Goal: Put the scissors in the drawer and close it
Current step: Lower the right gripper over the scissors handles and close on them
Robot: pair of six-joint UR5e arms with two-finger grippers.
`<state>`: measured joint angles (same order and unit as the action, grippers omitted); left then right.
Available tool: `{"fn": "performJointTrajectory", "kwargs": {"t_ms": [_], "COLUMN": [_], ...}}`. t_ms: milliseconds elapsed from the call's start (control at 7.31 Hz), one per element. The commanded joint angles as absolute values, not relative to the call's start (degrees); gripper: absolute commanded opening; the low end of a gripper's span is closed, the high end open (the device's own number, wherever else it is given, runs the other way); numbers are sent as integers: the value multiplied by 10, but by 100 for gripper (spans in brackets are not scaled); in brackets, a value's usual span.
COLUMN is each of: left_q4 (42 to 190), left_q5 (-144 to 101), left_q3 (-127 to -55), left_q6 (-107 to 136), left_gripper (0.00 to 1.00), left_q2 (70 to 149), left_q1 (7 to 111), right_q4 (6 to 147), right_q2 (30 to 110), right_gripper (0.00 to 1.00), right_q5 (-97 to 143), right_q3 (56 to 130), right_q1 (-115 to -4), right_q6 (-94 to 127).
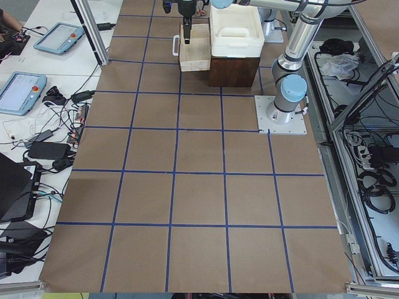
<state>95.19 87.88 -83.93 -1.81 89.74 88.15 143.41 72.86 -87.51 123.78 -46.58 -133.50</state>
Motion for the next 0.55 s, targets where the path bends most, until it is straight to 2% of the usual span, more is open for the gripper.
{"fn": "performJointTrajectory", "kwargs": {"t_ms": [0,410], "left_q4": [952,952], "left_q5": [879,879], "left_q3": [-839,-839], "left_q6": [-18,-18], "left_gripper": [100,100], "left_q2": [897,897], "left_q1": [882,882], "right_q4": [1436,1434], "right_q2": [730,744], "right_gripper": [35,27], "right_q5": [-876,-877], "right_q3": [1237,1231], "right_q1": [-466,-466], "right_q6": [-1335,-1331]}}
